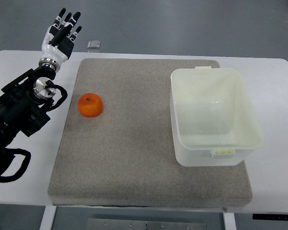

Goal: Put orange in box with left hand
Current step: 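Raise the left hand upward from its rest pose beside the orange, then swing the left hand over the orange and lower fingers toward it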

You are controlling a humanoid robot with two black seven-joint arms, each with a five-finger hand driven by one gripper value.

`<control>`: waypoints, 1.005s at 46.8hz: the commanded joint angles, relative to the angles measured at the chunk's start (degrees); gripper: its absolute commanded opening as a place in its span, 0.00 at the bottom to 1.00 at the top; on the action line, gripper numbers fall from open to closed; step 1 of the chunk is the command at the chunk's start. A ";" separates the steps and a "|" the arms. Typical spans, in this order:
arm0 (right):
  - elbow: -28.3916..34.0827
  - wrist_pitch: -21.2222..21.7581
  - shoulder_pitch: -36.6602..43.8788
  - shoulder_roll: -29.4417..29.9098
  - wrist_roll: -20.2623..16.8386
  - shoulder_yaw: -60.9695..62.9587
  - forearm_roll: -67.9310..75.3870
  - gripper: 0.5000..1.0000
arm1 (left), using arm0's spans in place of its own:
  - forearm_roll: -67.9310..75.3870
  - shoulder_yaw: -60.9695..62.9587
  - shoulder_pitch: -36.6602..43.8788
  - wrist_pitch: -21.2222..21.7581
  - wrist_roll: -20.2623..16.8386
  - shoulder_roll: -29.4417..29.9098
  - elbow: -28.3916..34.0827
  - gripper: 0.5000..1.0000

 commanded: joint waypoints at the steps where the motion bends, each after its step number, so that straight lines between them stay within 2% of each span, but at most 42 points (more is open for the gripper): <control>1: 0.00 0.00 0.00 0.00 0.00 0.00 0.00 0.85 | 0.01 0.00 -0.07 -0.07 0.06 0.00 -0.02 0.99; 11: 0.00 0.00 0.00 0.00 0.00 0.00 0.00 0.85 | 0.10 0.88 0.19 -0.07 0.41 0.00 -0.20 0.99; 30: 0.00 0.00 0.00 0.00 0.00 0.00 0.00 0.85 | 0.10 15.38 -2.17 -1.30 1.11 2.54 -1.16 0.99; 36: 0.00 0.00 0.00 0.00 0.00 0.00 0.00 0.85 | 0.19 21.79 -4.11 -2.79 3.04 5.01 -3.10 0.99; 47: 0.00 0.00 0.00 0.00 0.00 0.00 0.00 0.85 | 0.54 34.36 -8.06 -7.80 3.22 7.38 -3.54 0.99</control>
